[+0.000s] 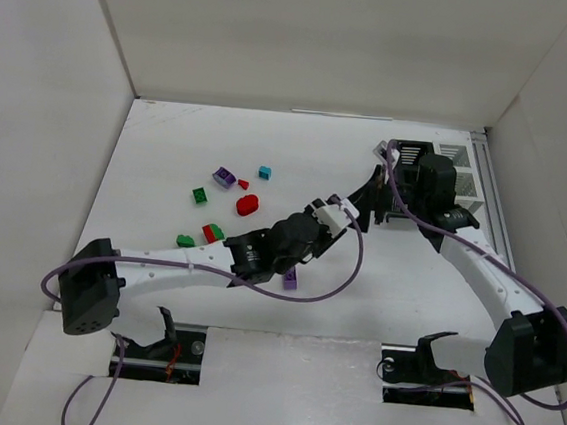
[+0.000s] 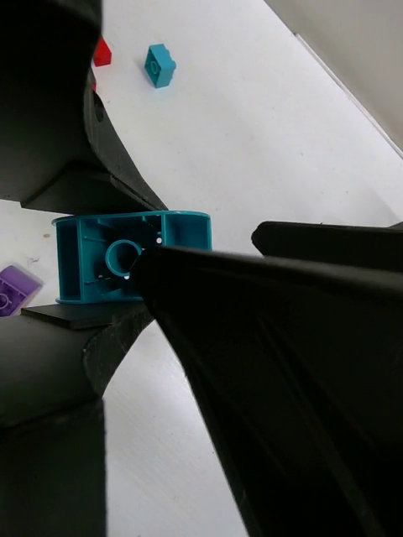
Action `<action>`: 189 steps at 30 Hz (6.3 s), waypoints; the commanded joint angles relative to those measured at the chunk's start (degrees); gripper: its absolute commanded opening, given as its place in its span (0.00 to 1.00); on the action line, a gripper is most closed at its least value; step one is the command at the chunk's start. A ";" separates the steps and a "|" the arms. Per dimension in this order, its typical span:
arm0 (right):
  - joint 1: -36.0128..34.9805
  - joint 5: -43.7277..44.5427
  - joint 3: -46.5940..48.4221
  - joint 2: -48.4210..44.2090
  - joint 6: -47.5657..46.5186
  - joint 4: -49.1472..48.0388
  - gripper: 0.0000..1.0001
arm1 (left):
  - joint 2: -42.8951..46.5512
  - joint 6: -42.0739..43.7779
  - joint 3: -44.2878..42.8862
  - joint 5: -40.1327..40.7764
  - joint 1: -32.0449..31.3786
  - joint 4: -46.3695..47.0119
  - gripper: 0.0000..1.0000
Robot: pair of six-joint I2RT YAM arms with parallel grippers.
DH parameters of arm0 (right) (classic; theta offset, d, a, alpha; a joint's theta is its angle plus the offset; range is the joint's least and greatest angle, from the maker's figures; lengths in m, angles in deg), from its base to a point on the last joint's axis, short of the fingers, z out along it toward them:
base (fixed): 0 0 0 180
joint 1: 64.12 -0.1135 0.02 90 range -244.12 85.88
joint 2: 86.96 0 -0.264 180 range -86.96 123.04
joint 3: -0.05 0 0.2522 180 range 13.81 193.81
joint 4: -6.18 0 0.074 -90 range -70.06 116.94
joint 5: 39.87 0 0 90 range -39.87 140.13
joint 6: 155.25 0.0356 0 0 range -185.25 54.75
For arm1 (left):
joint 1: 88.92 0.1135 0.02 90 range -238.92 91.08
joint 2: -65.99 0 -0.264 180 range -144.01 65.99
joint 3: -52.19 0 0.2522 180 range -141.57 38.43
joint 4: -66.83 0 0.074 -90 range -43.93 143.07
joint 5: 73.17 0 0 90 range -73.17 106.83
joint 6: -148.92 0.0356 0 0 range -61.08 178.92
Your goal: Sort the legos into containers by color
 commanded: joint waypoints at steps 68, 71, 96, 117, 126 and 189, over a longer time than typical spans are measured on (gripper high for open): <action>29.36 27.44 35.84 20.25 -28.42 12.78 0.02 | 8.15 -40.00 -0.13 -13.71 33.72 -19.52 0.99; 31.55 28.42 39.37 24.66 -28.43 12.78 0.02 | 6.92 -39.30 0.41 -14.34 37.33 -18.46 0.99; 32.80 41.26 43.18 30.40 -38.36 14.36 1.00 | -0.99 -40.09 -4.26 -13.81 41.39 -24.18 0.99; 40.88 36.71 49.65 34.23 -38.44 23.42 1.00 | 8.06 -42.38 3.13 -13.28 41.92 -24.18 0.99; 40.88 19.37 50.11 37.42 -35.90 14.80 1.00 | 5.60 -41.85 4.27 -13.28 42.44 -21.63 0.99; -10.52 28.87 64.86 52.78 -48.90 22.63 1.00 | 26.32 -51.25 7.97 -5.46 42.97 -34.45 0.99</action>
